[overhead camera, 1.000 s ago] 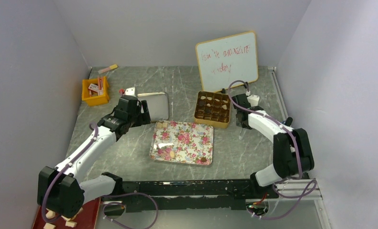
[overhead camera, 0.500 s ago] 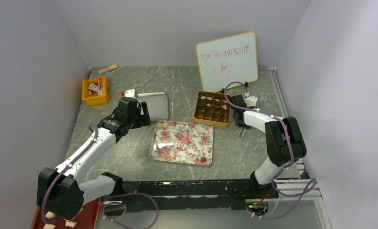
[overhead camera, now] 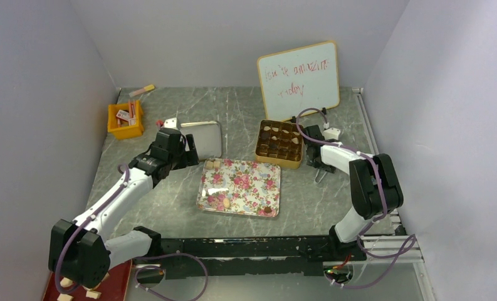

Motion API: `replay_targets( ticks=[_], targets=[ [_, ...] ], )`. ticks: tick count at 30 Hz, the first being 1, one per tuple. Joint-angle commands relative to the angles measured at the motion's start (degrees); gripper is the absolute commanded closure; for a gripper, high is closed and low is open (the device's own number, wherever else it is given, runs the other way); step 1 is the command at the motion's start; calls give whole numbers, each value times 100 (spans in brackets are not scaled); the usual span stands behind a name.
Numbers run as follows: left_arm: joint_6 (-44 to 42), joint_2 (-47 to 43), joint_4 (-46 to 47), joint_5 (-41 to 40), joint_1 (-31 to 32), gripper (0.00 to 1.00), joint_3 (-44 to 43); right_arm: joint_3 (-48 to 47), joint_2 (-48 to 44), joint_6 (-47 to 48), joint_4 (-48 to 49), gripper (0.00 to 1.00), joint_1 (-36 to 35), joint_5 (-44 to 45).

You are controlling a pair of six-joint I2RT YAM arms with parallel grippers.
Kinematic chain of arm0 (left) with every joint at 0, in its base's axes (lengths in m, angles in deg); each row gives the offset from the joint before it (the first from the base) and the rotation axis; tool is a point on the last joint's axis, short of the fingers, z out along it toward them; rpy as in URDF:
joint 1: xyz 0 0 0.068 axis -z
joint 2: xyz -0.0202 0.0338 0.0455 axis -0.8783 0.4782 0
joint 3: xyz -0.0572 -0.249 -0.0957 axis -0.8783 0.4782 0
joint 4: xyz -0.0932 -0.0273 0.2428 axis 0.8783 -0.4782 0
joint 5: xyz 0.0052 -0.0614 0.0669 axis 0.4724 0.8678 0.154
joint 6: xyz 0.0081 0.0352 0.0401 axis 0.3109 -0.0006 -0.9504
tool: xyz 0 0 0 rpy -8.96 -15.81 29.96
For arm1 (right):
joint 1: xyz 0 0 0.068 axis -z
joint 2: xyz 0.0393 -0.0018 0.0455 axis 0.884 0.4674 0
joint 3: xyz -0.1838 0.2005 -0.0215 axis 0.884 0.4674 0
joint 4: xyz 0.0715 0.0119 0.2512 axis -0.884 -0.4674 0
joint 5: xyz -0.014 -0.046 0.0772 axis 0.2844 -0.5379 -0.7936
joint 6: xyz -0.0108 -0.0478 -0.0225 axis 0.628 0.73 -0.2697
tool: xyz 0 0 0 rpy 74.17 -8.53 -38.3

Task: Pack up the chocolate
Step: Place the clamp at the center of the board, then adjust the plate at the center of the board.

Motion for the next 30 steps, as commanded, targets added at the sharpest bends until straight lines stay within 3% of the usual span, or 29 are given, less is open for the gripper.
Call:
replay_targets(
  ticks=[1, 9, 21, 30],
  targets=[
    [103, 41, 181, -24, -31, 12, -115, -327, -249, -111, -279, 37, 24, 117],
    [206, 249, 165, -61, -32, 12, -302, -865, -523, -51, -465, 37, 14, 236],
    [456, 725, 16, -129, -49, 12, -531, -1655, -210, 213, -366, 38, -136, -305],
    [418, 608, -105, -24, -49, 14, -263, -1300, -793, 481, -677, 47, -1331, -723]
  ],
)
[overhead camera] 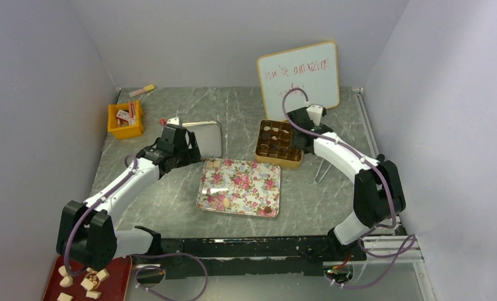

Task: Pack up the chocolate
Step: Adjust the plate at the center of the board.

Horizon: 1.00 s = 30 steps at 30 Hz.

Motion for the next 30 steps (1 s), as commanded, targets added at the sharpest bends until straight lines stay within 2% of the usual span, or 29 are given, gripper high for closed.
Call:
replay_targets(
  ticks=[1, 12, 19, 30],
  targets=[
    [75, -148, -41, 29, -18, 14, 77, 193, -560, 26, -306, 48, -722, -244],
    [87, -229, -29, 96, -18, 15, 232, 1304, -1158, -763, -617, 63, -1955, -563],
    [75, -220, -57, 96, -18, 15, 196, 1856, -1134, -709, -74, 63, -2183, -899],
    [94, -238, -74, 89, -18, 16, 210, 1773, -881, -541, 86, 62, -2223, -1079]
  ],
)
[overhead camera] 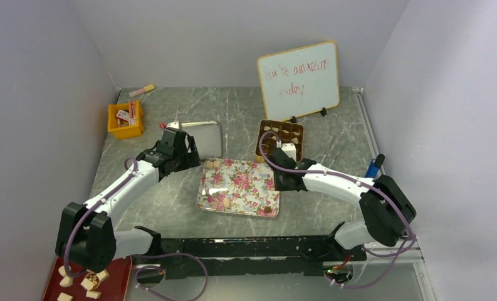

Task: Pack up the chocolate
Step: Adjust the plate at the center of the board.

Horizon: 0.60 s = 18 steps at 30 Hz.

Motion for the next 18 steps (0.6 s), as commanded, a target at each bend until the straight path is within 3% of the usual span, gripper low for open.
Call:
replay_targets(
  ticks=[1, 11, 18],
  targets=[
    [59, -144, 13, 41, -19, 16, -7, -136, 90, 63, 223, 62, -31, -52],
    [1, -39, 16, -5, -18, 16, -67, -28, 363, 15, 612, 63, -27, -332],
    [-42, 8, 23, -29, -18, 16, -58, 140, 455, -73, 770, 76, -24, -490]
  ],
)
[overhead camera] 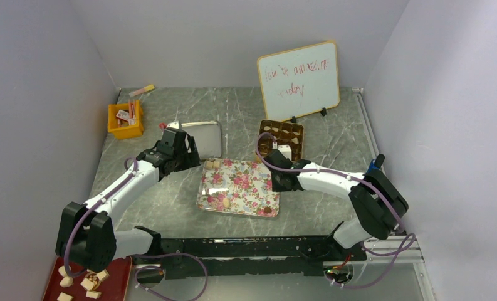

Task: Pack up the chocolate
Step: Adjust the plate at the center of the board.

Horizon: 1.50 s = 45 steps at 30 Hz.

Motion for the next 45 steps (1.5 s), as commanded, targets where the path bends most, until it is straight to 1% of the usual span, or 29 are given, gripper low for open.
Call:
replay_targets(
  ticks=[1, 5, 10, 20, 26, 41, 45],
  targets=[
    [-35, -3, 24, -37, -18, 16, -52, 151, -13, -95, 243, 80, -22, -131],
    [-41, -16, 32, -62, -18, 15, -26, 228, -178, -67, 146, 90, -22, -190],
    [2, -33, 54, -49, -19, 15, 6, 345, -465, 67, -21, 100, -22, -284],
    [151, -170, 103, -25, -18, 16, 133, 530, -1056, 261, -548, 100, -23, -356],
    [207, -243, 78, -35, -18, 16, 143, 553, -1139, 215, -713, 100, -22, -487],
    [242, -393, -18, -43, -18, 16, 212, 750, -1058, -40, -658, 100, -100, -593],
    [248, -401, -14, -42, -18, 16, 206, 715, -1021, -56, -674, 92, -115, -531]
  ],
)
